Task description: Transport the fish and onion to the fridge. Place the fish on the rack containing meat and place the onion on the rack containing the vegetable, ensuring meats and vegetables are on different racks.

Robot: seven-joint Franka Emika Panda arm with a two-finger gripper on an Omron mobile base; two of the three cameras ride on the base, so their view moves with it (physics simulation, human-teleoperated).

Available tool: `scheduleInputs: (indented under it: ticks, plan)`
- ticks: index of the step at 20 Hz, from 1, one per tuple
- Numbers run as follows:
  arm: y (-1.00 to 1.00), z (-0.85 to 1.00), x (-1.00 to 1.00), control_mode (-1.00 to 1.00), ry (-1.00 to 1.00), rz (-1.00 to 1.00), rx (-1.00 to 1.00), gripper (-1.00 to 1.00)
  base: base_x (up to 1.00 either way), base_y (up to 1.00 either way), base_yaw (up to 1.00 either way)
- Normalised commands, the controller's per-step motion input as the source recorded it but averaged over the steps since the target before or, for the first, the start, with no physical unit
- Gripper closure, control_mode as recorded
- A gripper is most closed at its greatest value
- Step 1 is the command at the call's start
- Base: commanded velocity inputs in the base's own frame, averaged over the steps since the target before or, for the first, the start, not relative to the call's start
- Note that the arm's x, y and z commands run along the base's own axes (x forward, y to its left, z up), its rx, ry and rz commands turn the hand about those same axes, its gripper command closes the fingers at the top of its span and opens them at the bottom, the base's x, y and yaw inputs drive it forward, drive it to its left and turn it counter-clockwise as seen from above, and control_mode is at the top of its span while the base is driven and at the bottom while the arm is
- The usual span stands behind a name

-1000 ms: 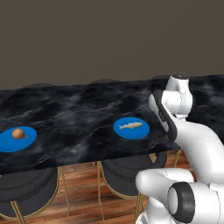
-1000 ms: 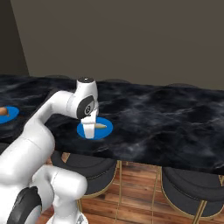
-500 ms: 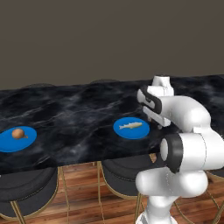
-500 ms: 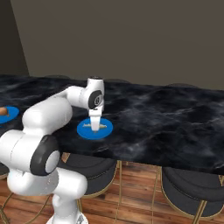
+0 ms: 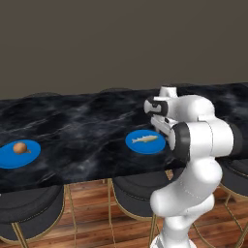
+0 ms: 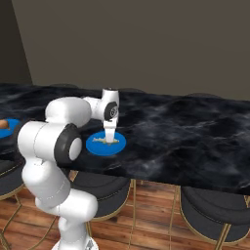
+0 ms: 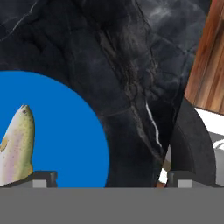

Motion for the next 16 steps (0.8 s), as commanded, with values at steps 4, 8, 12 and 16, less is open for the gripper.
scheduleInputs:
  ticks: [4, 8, 12, 16]
  plan:
    - [0.16, -0.41, 0.54, -1.0, 0.0, 0.0, 0.0, -1.0, 0.0, 0.0, 0.0]
    - [0.16, -0.38, 0.46, -1.0, 0.0, 0.0, 0.0, -1.0, 0.0, 0.0, 0.0]
    - [0.14, -0.34, 0.41, -1.0, 0.0, 0.0, 0.0, -1.0, 0.0, 0.0, 0.0]
    - [0.03, -0.33, 0.39, -1.0, 0.0, 0.0, 0.0, -1.0, 0.0, 0.0, 0.0]
